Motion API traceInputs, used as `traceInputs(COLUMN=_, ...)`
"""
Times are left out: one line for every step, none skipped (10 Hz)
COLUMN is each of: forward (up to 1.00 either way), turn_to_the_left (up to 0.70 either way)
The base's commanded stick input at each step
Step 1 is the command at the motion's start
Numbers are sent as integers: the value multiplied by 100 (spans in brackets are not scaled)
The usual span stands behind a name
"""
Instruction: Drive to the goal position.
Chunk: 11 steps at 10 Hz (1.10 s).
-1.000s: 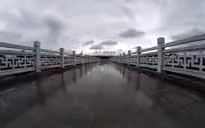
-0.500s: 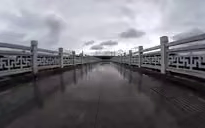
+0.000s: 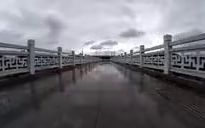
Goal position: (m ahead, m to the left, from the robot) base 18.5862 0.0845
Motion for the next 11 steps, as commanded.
traceInputs(forward=40, turn_to_the_left=0)
traceInputs(forward=40, turn_to_the_left=0)
traceInputs(forward=40, turn_to_the_left=0)
traceInputs(forward=40, turn_to_the_left=0)
traceInputs(forward=40, turn_to_the_left=0)
traceInputs(forward=40, turn_to_the_left=0)
traceInputs(forward=40, turn_to_the_left=0)
traceInputs(forward=40, turn_to_the_left=0)
traceInputs(forward=40, turn_to_the_left=0)
traceInputs(forward=40, turn_to_the_left=0)
traceInputs(forward=40, turn_to_the_left=0)
